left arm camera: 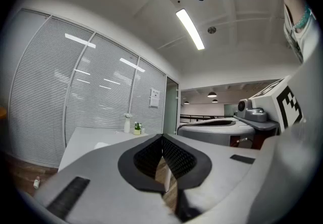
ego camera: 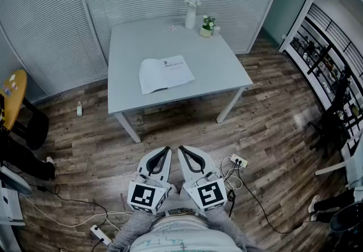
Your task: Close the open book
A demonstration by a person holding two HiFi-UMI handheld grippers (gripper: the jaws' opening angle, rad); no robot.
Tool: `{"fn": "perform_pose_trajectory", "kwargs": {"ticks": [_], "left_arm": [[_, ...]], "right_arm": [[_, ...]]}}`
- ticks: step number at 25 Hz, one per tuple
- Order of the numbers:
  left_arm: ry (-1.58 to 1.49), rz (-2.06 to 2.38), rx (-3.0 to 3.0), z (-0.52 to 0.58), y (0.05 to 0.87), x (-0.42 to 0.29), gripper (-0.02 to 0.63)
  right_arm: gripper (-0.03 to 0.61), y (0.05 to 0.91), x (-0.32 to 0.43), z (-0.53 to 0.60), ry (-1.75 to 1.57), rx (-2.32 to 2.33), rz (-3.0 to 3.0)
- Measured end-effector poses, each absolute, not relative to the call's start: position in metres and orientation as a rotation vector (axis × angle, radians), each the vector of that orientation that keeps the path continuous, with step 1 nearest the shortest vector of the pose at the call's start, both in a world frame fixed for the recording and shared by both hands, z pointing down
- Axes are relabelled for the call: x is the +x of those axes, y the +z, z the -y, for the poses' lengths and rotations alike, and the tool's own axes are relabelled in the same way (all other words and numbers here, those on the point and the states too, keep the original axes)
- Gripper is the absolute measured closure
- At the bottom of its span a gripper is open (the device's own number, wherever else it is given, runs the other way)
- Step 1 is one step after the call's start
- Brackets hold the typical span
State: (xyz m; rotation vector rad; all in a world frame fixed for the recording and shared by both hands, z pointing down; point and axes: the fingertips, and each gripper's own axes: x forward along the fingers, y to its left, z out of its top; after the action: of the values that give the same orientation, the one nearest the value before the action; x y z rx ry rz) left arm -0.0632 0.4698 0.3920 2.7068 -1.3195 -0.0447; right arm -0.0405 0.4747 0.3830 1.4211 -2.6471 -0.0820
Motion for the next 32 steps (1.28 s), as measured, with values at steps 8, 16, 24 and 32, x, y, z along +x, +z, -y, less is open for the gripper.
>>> {"fn": "perform_pose_trajectory", "kwargs": {"ticks": [8, 16, 24, 32], "left_arm": [[-0.036, 1.331, 2.683, -0.463, 0.403, -0.063, 0.615], [-0.035, 1.348, 2.683, -0.420, 0.402, -0.053, 0.615], [-0.039, 1.376, 2.670, -0.339, 0.400, -0.044, 0.615], [-0.061, 1.391, 2.651, -0.255, 0.393, -0.023, 0.615]], "right_arm": [[0.578, 0.394, -0.040, -0.467, -0.042, 1.397, 2.649], [0.578, 0.395, -0.032, -0.422, -0.010, 1.382, 2.678], [0.578, 0.391, -0.018, -0.339, -0.014, 1.364, 2.683], [0.578, 0.388, -0.005, -0.257, 0.001, 1.290, 2.703]]}}
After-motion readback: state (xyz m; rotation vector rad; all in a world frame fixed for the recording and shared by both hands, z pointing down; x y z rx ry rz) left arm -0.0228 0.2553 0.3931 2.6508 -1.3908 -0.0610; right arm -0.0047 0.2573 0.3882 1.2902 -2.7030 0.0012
